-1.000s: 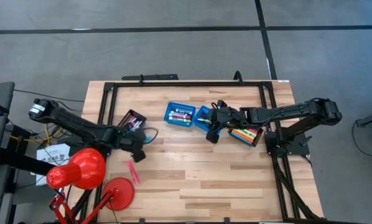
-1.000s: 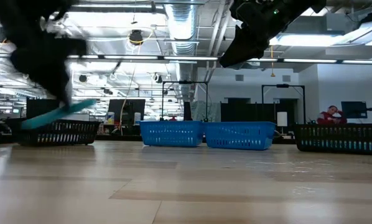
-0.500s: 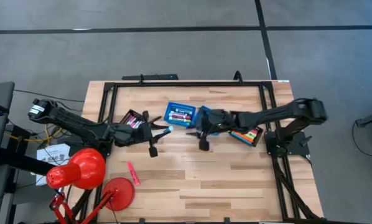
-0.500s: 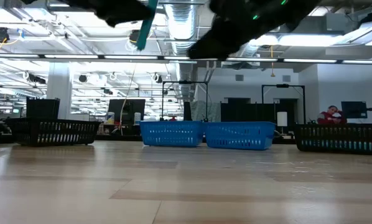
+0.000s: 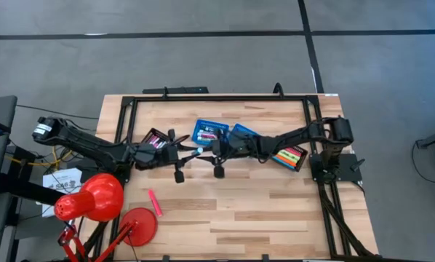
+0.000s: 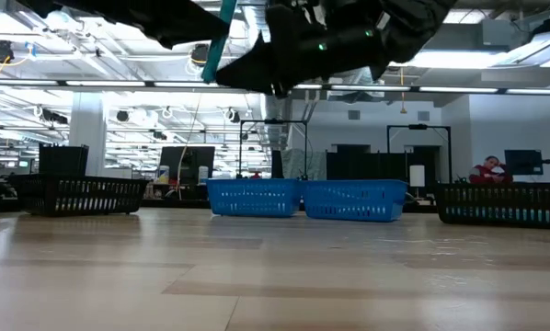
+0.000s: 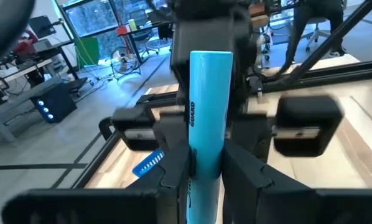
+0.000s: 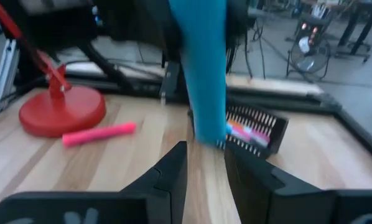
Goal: Pick & Place Markers
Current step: Put the light blue highlighter into the right black bin
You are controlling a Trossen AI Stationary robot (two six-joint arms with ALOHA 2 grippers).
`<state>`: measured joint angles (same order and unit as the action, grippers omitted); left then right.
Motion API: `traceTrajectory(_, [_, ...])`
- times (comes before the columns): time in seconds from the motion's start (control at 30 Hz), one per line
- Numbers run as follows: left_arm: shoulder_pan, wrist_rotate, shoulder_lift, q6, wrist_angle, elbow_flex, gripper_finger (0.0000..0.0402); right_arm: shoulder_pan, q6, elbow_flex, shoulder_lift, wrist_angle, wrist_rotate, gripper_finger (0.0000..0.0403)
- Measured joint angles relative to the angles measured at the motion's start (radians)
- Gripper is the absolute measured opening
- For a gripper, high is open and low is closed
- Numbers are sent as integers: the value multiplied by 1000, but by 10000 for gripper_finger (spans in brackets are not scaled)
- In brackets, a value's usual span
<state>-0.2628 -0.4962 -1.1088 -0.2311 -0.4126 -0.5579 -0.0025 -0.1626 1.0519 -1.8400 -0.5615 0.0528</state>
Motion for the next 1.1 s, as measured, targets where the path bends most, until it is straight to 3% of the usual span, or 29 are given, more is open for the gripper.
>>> traceTrajectory(0.67, [1,4,-11,4,-16,0,76,23,-21,39,6,-75,0,97])
traceTrajectory(0.93, [1,3,-11,11,-18,-1,76,26,-26,39,6,-75,-4,56])
traceTrajectory(1.1, [1,3,-11,31,-18,-1,81,27,-22,39,6,-71,-3,66])
